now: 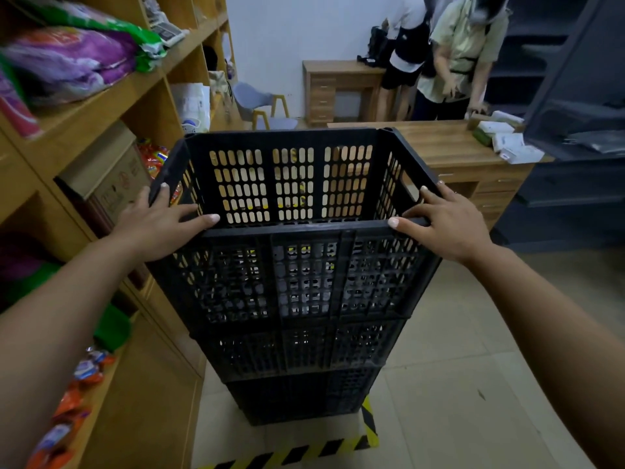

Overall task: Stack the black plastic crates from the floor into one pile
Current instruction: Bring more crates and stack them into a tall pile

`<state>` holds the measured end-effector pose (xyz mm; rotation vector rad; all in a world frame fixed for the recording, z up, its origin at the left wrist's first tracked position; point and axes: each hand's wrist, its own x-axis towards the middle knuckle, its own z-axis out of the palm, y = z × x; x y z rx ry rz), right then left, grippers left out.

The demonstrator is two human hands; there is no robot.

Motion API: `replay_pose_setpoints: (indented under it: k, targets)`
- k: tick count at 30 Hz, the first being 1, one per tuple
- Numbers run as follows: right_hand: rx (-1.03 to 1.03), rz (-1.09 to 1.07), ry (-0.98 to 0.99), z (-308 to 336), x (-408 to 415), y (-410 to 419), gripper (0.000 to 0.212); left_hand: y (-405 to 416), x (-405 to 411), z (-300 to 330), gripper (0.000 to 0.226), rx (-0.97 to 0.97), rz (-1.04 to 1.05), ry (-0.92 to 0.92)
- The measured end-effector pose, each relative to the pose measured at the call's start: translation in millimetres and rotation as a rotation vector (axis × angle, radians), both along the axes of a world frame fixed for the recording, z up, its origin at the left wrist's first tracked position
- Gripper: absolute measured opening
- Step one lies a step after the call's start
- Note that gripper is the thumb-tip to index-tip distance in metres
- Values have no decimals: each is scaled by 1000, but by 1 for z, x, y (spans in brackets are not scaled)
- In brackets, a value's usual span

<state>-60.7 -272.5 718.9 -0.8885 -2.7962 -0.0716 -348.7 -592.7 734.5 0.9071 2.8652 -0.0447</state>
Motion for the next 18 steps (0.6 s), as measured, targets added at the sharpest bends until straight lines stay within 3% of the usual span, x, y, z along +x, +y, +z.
replay_pose_setpoints:
  k: [6,11,18]
  targets:
    - [-213,-6,-43,15,-2,4,93,-4,-5,0,111,-18,-19,-5]
    - [-189,-125,-86,9,-14,1,99,-1,1,3,96,3,7,-5]
    - [-190,-129,-108,9,-11,0,86,-1,6,4,99,36,15,-22]
